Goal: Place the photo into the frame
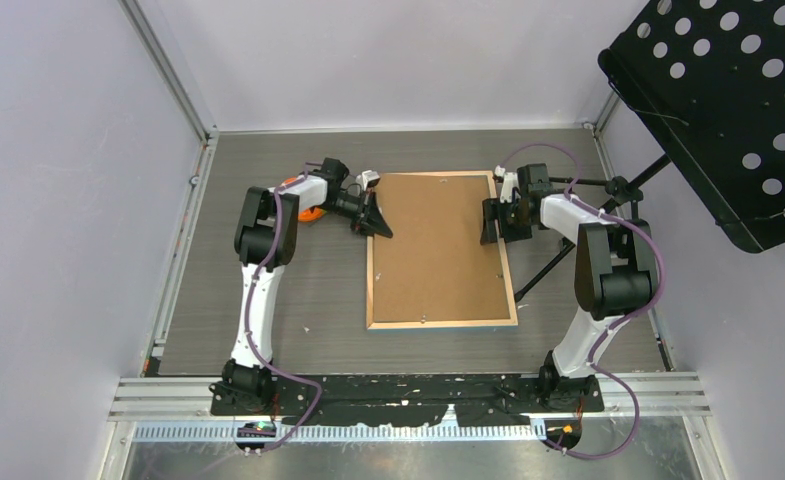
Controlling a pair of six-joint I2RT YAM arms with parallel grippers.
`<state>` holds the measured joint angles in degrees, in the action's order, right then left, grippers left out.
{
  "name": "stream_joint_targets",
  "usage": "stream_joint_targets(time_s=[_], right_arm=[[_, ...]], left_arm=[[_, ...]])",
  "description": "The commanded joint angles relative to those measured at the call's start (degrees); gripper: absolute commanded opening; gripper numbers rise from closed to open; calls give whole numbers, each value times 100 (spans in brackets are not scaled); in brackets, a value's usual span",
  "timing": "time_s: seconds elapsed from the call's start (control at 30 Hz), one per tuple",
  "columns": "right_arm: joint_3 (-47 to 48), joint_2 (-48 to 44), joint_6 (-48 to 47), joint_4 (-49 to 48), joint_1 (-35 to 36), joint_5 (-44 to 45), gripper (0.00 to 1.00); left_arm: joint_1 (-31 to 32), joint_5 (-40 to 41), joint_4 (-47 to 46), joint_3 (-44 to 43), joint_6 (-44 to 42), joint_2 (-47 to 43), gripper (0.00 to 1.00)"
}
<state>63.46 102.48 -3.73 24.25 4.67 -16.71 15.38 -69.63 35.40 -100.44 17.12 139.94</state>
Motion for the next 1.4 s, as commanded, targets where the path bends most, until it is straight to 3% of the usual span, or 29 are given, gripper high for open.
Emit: stream_joint_targets(time_s=[0.0,0.13,0.4,0.9,1.37], right_arm=[[98,-441,-33,-97,105,-214,69],[103,-570,-89,-55,101,-149,70],[141,-582,-132,26,103,-188,70],[87,-1395,-542,189,310,-400,71],[-1099,-2539,-1712,52,2743,-48,72]], left_arm=[[159,834,-270,16,-8,-292,7],[159,885,-270,23,35,-305,16],[159,1107,-169,38,43,-378,46],[167,1634,-24,285,99,-647,68],[167,1675,28,280,80,-661,71]])
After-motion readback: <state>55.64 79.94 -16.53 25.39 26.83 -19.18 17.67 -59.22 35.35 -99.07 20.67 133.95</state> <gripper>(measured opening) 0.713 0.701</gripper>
